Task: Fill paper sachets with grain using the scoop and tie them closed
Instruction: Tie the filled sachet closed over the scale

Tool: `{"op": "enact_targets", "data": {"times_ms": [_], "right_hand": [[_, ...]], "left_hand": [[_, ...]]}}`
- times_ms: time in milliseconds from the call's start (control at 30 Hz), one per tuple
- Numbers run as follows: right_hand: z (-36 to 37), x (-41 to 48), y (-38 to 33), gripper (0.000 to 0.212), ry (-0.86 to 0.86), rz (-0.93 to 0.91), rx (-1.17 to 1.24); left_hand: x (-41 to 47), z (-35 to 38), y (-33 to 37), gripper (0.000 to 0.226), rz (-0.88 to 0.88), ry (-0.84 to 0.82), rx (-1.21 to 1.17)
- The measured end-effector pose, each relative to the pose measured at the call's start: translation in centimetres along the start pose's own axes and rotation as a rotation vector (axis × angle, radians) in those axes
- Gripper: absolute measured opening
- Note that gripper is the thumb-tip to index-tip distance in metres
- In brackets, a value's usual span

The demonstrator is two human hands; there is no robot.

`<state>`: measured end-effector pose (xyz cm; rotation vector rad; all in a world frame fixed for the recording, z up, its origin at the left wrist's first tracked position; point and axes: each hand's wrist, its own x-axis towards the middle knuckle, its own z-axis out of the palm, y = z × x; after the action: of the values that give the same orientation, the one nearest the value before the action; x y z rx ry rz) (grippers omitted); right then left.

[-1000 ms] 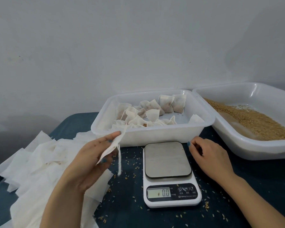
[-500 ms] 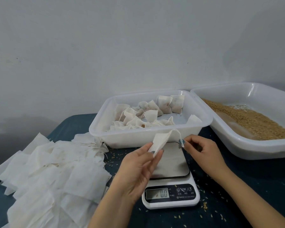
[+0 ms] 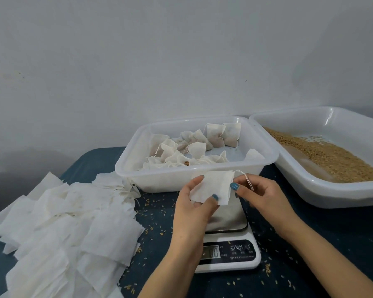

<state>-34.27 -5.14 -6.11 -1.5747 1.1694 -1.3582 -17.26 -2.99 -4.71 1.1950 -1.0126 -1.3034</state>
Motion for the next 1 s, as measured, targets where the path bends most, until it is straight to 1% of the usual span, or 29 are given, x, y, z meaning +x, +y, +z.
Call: {"op": "enact_targets", "data": {"times_ms": [100,167,233,333,400,567,700,867,1000], "right_hand": [[0.1,0.0,-0.2,0.016,-0.005,0.011,0.006],[0.1,0.0,-0.4,0.021,-0.028,0.017,0.028],[0.2,-0.2,-0.9,0.023,-0.092,-0.014,0.071],[0.5,-0.4,-1.4,0.014,-0.183,-0.072,0.131],[0.6,-0.4,-1.5,0.01,-0.194,-0.085,0.134],[0.3,-0.4,-1.4,0.009,-0.182,-0.09,0.119],[0.3,-0.3,-1.3,0.012,-0.213,-0.084,0.091],[0.4,-0.3,-1.1,0.032,-0.248,-0.075,-0.007],[0.5,-0.3,-1.0,0.04,-0.237,-0.057,-0.073]], "left_hand": [[-0.4,-0.3,0.1,0.035,0.076,-0.025,0.096],[-0.7,-0.4,0.4,0.029,0.139,-0.056,0.146],[-0.9,-0.4,0.6,0.031,0.185,-0.098,0.245],[-0.9,-0.3,0.2,0.035,0.224,-0.124,0.373],[-1.0,-0.2,0.0,0.031,0.25,-0.095,0.416],[-0.6,-0.4,-0.2,0.016,0.28,-0.025,0.358],[-0.5,-0.6,-0.2,0.009,0.395,0.026,0.433],[-0.1,-1.1,-0.4,0.013,0.533,0.141,0.545],[-0.3,-1.3,-0.4,0.02,0.738,0.241,0.737]]}}
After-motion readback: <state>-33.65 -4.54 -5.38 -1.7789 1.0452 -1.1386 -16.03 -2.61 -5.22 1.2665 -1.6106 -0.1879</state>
